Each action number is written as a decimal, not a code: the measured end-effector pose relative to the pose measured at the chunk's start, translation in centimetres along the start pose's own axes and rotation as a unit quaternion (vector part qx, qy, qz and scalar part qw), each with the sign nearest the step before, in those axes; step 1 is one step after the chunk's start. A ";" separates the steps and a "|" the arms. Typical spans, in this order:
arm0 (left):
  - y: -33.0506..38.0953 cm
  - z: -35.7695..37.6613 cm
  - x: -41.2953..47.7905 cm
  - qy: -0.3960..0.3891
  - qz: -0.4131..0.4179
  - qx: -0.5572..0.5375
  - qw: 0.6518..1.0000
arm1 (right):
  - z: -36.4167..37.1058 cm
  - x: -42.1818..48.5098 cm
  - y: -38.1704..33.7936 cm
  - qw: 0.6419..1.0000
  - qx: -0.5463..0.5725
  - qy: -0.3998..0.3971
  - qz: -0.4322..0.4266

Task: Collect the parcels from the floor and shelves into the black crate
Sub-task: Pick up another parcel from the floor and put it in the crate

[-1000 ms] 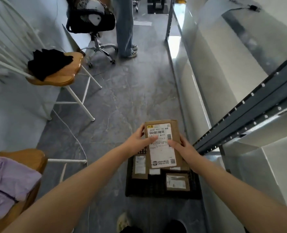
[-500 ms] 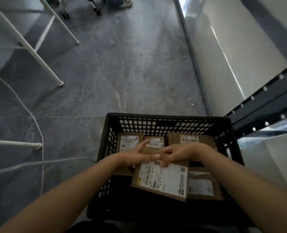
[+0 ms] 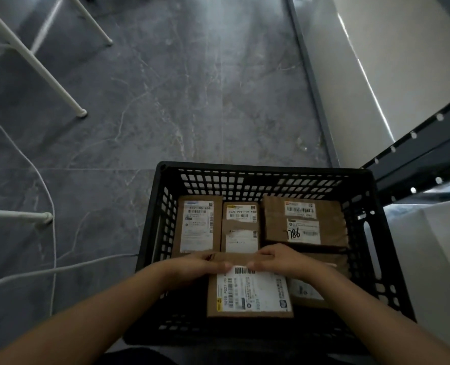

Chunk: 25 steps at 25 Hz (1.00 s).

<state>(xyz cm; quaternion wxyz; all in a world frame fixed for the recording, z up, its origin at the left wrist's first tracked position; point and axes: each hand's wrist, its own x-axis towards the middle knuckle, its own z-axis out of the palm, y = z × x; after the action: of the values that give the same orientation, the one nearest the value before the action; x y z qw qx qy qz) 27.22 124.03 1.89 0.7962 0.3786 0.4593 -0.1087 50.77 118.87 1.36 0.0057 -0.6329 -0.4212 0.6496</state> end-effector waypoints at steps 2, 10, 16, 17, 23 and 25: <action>-0.8 1.0 -0.5 0.047 0.010 0.000 0.999 | 0.6 -0.3 0.5 1.000 -0.007 0.022 -0.012; -1.6 1.4 -0.2 0.065 0.021 0.091 0.994 | 1.0 -0.6 1.0 0.996 -0.047 0.040 -0.063; -2.1 1.2 0.4 0.045 0.012 0.154 0.987 | 1.5 -0.6 1.0 0.993 -0.100 0.023 -0.064; -2.0 1.1 0.5 0.040 0.007 0.171 0.984 | 1.6 -0.4 1.0 0.991 -0.120 0.018 -0.064; -1.7 0.9 1.1 0.030 -0.016 0.199 0.979 | 1.0 -0.2 0.1 0.985 -0.165 -0.017 -0.053; -1.7 0.4 1.2 0.032 -0.021 0.205 0.978 | 0.7 0.0 -0.4 0.980 -0.192 -0.026 -0.048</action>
<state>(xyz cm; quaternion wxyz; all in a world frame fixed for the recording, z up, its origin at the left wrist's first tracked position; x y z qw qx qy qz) 27.30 122.76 0.16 0.6841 0.5275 0.4602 -0.2049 50.04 118.74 1.46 -0.0956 -0.5843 -0.5683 0.5714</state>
